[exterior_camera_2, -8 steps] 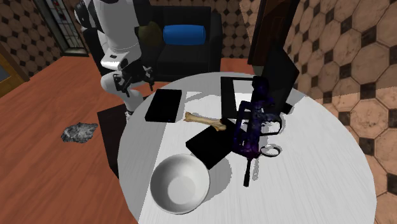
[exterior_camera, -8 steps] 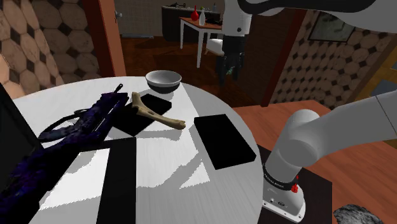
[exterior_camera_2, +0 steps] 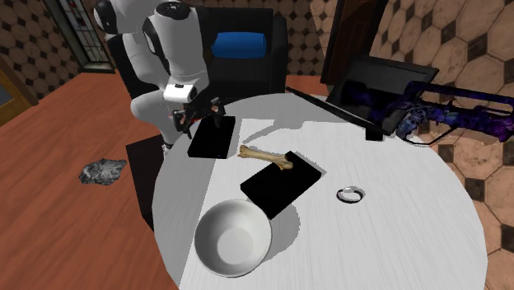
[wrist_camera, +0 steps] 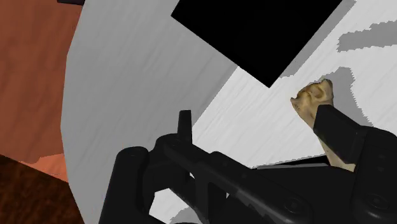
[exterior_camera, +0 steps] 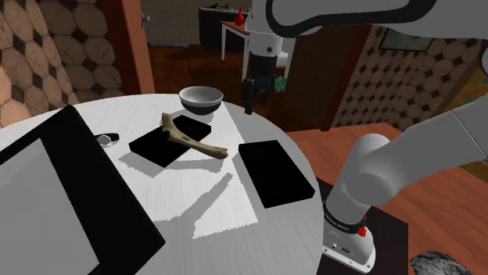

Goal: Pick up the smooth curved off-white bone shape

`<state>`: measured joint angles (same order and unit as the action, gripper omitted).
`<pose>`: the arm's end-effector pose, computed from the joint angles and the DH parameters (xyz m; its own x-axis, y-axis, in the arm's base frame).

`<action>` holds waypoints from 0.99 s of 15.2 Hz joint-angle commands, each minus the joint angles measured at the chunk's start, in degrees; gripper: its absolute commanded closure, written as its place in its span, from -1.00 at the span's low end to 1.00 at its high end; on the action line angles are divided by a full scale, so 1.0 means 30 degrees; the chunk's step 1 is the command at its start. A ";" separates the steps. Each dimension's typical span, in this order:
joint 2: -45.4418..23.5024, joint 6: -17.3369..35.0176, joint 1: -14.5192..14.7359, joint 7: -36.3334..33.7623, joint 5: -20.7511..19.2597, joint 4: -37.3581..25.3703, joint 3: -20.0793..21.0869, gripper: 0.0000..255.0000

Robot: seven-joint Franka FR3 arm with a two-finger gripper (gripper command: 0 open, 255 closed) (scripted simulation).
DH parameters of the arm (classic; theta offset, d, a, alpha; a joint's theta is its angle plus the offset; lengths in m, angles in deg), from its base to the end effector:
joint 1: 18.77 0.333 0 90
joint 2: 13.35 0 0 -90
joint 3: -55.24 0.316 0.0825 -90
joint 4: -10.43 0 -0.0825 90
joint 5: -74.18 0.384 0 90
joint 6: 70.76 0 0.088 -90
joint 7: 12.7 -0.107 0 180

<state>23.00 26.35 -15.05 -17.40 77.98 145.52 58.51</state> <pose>0.3526 0.0530 0.5497 0.9993 0.0197 -0.0317 0.0187 -0.9994 -0.0292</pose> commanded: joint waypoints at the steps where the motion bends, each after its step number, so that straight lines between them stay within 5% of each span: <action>1: -0.0720 0.1306 0.0379 0.0183 0.0152 -0.0024 0.0396 -1.00; 15: -0.6984 0.9279 0.2414 0.0830 -0.0325 -0.2009 0.3419 -1.00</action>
<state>3.34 52.30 -8.18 -15.00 77.37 139.80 68.12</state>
